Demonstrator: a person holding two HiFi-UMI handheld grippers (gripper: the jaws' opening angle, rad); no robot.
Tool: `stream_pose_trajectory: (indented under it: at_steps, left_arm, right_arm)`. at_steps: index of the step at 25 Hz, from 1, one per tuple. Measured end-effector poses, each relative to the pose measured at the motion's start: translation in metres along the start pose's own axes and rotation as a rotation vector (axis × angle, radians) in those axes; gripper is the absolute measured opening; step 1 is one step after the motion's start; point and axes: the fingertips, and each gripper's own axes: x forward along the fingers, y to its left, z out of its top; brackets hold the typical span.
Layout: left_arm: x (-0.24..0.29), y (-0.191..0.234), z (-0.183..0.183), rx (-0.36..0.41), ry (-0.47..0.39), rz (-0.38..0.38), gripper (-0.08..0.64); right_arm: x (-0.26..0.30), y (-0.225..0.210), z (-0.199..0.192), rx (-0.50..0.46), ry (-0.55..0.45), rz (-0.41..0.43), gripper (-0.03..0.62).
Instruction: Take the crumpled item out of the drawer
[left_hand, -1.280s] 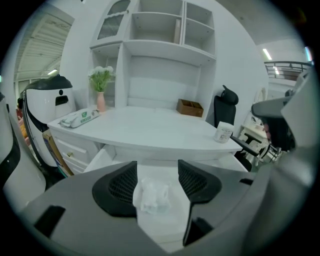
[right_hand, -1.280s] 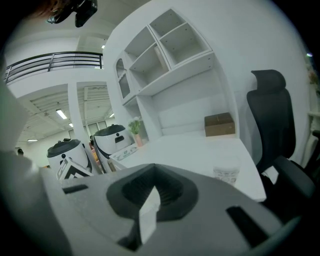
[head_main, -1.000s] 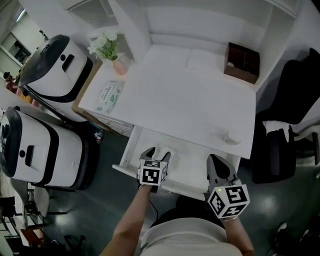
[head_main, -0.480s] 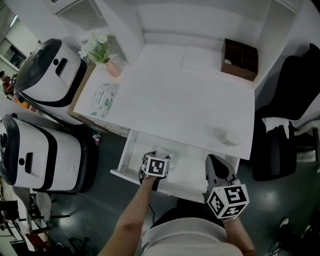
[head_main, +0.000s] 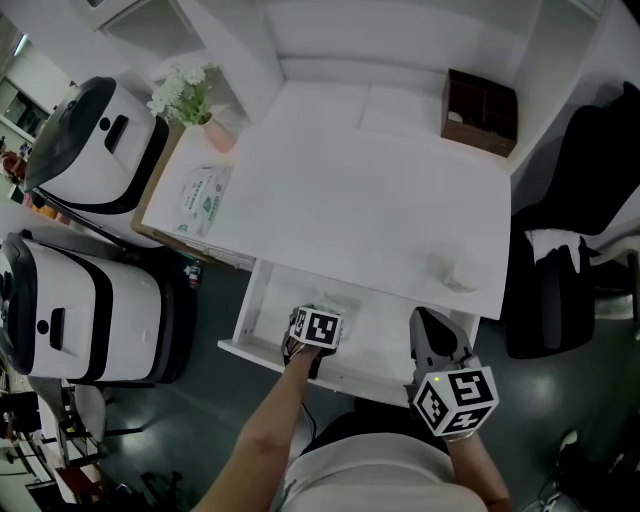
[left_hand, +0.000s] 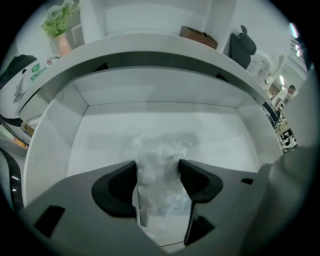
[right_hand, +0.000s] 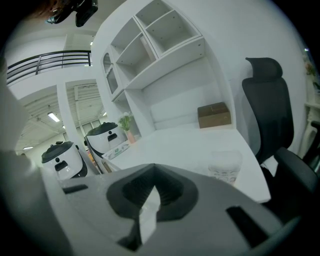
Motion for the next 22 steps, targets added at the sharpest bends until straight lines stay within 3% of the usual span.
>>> stream_pose_trajectory:
  at_steps: [12,22]
  left_arm:
    - [-0.001,-0.009,-0.004,-0.007,0.040,0.048,0.199]
    - [-0.014,-0.018,0.000,0.008,0.028,0.015,0.141]
  right_arm:
    - [0.003,0.000,-0.001,-0.002,0.012,0.011,0.002]
    - [0.003,0.010,-0.002,-0.024,0.018,0.037,0.002]
